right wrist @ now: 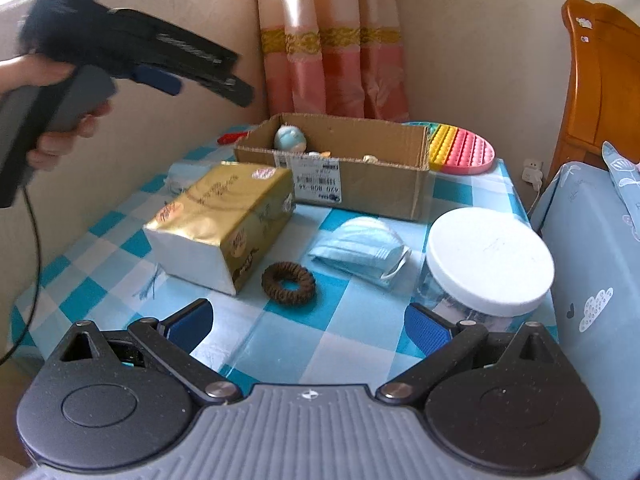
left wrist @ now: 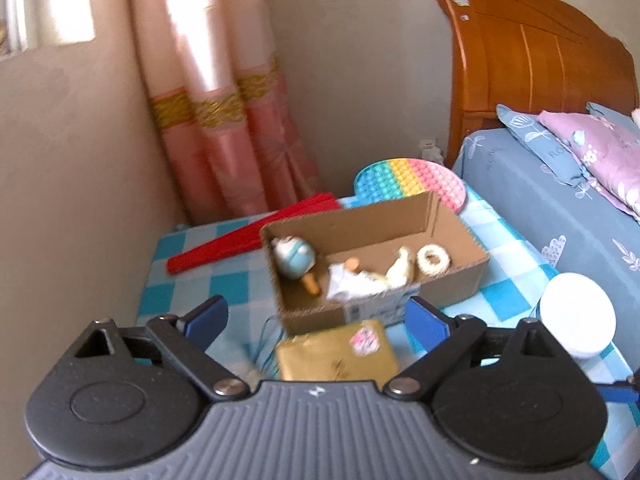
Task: Organize soft objects
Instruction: 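Carry the earplug and cream hair tie into the cardboard box and open both grippers, then move the left gripper to the white drawstring pouch while the right approaches the brown hair tie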
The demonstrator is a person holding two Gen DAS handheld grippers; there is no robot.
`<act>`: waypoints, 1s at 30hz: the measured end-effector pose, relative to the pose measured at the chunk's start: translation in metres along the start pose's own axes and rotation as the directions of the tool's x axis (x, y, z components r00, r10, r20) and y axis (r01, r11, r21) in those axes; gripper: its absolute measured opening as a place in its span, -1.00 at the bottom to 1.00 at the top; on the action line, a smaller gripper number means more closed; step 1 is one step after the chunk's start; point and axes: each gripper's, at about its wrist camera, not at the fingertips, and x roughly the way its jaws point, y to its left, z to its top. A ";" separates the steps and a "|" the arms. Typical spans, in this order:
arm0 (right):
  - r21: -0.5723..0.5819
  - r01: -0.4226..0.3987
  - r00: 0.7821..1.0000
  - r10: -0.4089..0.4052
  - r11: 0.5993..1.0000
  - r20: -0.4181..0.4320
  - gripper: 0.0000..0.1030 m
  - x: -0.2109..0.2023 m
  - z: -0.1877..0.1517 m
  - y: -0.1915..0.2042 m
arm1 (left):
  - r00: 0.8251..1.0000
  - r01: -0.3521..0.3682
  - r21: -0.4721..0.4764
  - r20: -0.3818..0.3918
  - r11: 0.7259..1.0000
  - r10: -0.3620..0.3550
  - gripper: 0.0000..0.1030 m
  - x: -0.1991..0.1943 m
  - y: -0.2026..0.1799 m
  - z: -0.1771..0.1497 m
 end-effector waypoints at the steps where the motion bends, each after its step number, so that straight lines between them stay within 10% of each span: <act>1: -0.006 0.003 1.000 -0.003 1.000 -0.005 1.00 0.002 -0.001 0.002 | 1.000 -0.005 -0.011 0.001 1.000 0.005 0.85 -0.002 0.005 -0.006; 16: -0.060 0.081 0.989 -0.088 0.995 -0.122 1.00 0.054 -0.011 0.017 | 0.989 -0.135 -0.216 -0.095 0.967 0.117 0.93 0.029 0.088 -0.086; 30: -0.062 0.104 0.987 -0.110 0.993 -0.121 1.00 0.075 -0.010 0.021 | 0.991 -0.070 -0.255 -0.127 0.964 0.038 0.93 0.076 0.109 -0.091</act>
